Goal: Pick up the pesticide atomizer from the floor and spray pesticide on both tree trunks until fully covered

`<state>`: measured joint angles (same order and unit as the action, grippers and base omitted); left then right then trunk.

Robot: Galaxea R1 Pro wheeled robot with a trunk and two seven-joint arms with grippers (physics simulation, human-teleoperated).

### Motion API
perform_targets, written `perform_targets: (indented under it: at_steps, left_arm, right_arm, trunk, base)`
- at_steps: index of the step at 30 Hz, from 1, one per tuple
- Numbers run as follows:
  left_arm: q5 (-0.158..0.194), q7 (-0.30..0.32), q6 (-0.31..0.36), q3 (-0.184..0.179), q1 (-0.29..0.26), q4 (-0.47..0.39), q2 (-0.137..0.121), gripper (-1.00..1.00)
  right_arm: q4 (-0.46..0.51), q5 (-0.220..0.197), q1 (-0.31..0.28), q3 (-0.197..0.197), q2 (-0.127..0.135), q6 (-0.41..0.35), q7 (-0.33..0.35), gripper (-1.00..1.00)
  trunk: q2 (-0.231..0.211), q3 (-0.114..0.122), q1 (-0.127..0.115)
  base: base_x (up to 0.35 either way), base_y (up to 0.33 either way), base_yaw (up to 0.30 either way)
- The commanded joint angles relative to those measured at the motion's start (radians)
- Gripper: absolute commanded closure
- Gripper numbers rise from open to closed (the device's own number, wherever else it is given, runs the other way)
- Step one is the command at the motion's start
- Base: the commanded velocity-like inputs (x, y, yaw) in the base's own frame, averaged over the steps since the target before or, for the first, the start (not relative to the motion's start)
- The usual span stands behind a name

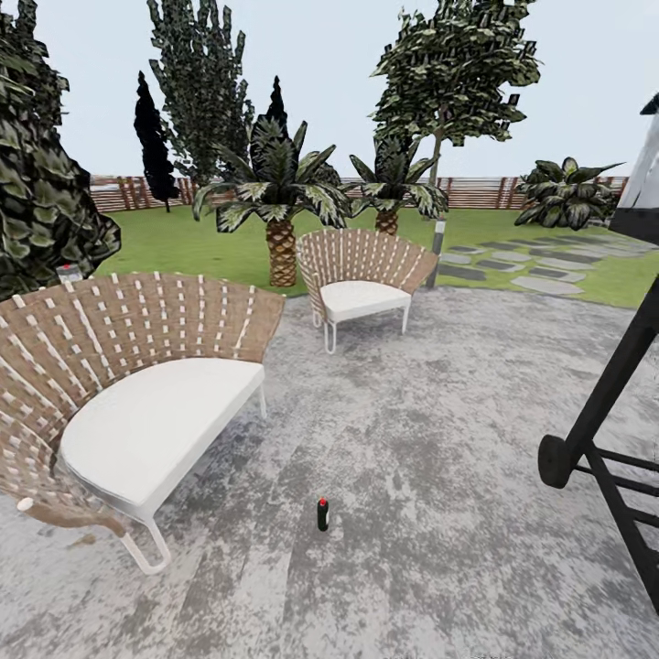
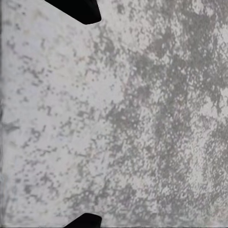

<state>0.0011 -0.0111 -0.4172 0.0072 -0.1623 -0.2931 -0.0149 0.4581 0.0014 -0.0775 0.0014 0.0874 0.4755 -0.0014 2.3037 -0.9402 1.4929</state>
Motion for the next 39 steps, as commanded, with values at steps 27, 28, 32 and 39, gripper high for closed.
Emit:
perform_targets:
  at_steps: [27,28,32,39]
  left_arm:
    - [-0.001,-0.001,-0.003,0.000,0.000,0.000,0.001,-1.00]
    - [0.000,-0.001,-0.003,0.000,0.000,0.000,0.001,-1.00]
    - [-0.001,-0.002,-0.003,0.000,0.000,0.000,0.001,-1.00]
    - [0.000,-0.002,-0.003,0.000,0.000,0.000,0.001,-1.00]
  right_arm:
    - [0.001,0.000,-0.001,0.000,-0.002,0.003,0.000,-1.00]
    - [0.001,0.000,-0.001,0.000,-0.002,0.003,0.000,-1.00]
    - [0.001,0.000,-0.001,0.000,-0.002,0.003,0.000,-1.00]
    - [0.001,0.000,-0.001,0.000,-0.002,0.003,0.000,-1.00]
  trunk:
    - [0.000,-0.001,0.000]
    - [0.000,-0.001,0.000]
    - [0.000,-0.001,0.000]
    - [0.000,-0.001,0.000]
  base:
    - [0.000,0.000,-0.130]
    - [0.000,0.000,-0.258]
    - [0.000,0.000,-0.268]
    - [0.094,-0.036,-0.273]
